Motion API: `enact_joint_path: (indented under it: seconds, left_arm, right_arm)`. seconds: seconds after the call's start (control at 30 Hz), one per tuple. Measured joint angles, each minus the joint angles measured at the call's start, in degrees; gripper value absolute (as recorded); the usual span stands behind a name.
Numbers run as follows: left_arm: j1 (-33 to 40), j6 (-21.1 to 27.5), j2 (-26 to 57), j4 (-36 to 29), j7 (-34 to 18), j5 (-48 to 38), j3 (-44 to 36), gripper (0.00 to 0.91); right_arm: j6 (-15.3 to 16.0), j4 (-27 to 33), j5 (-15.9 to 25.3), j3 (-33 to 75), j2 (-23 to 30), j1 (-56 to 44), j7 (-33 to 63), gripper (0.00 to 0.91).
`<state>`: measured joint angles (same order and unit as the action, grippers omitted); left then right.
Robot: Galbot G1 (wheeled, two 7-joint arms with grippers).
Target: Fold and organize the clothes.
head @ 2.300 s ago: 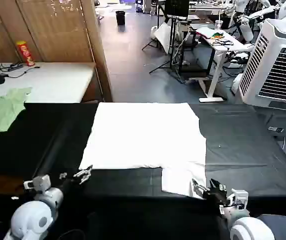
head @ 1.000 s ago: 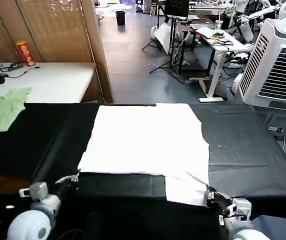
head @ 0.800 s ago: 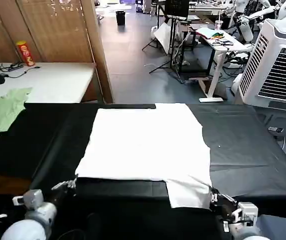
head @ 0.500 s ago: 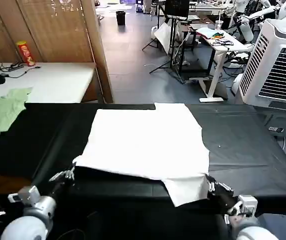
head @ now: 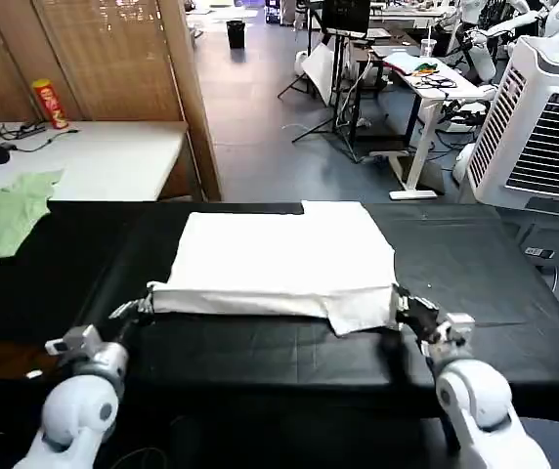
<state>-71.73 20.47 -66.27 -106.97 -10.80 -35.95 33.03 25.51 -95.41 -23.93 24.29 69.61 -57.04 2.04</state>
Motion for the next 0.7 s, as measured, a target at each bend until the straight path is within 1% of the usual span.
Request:
enact_joint_path:
  seconds: [0.2, 0.23, 0.27, 0.3, 0.4, 0.5, 0.7]
  left_arm:
    - [3.93, -0.33, 0.53, 4.32, 0.55, 1.79, -1.47, 0.0]
    - [4.57, -0.39, 0.58, 5.01, 0.6, 2.13, -1.79, 0.0]
    - [5.06, -0.47, 0.59, 5.57, 0.59, 2.41, -2.08, 0.0]
    - [5.52, -0.52, 0.58, 6.08, 0.61, 2.63, -2.39, 0.878]
    - [6.97, -0.31, 0.49, 7.58, 0.49, 2.82, -3.14, 0.878]
    - [8.35, -0.07, 0.29, 8.86, 0.44, 2.96, -3.7, 0.878]
    - [8.44, -0.07, 0.6, 8.88, 0.47, 3.39, -3.73, 0.878]
  right_arm:
    - [-0.57, 3.88, 0.49, -1.4, 0.46, 3.58, -1.29, 0.0]
    - [-0.44, 4.05, 0.43, -1.54, 0.39, 3.8, -1.66, 0.039]
    - [-0.29, 4.14, 0.39, -1.58, 0.29, 3.92, -1.89, 0.137]
    - [-0.06, 4.16, 0.28, -1.55, 0.16, 3.96, -2.19, 0.878]
    - [1.32, 3.41, -0.99, -0.85, -0.64, 3.3, -2.74, 0.878]
    - [2.34, 1.01, -2.22, 0.04, -1.85, 1.44, -2.87, 0.878]
    - [2.42, -6.01, -2.56, 2.55, -4.59, -5.72, -3.06, 0.878]
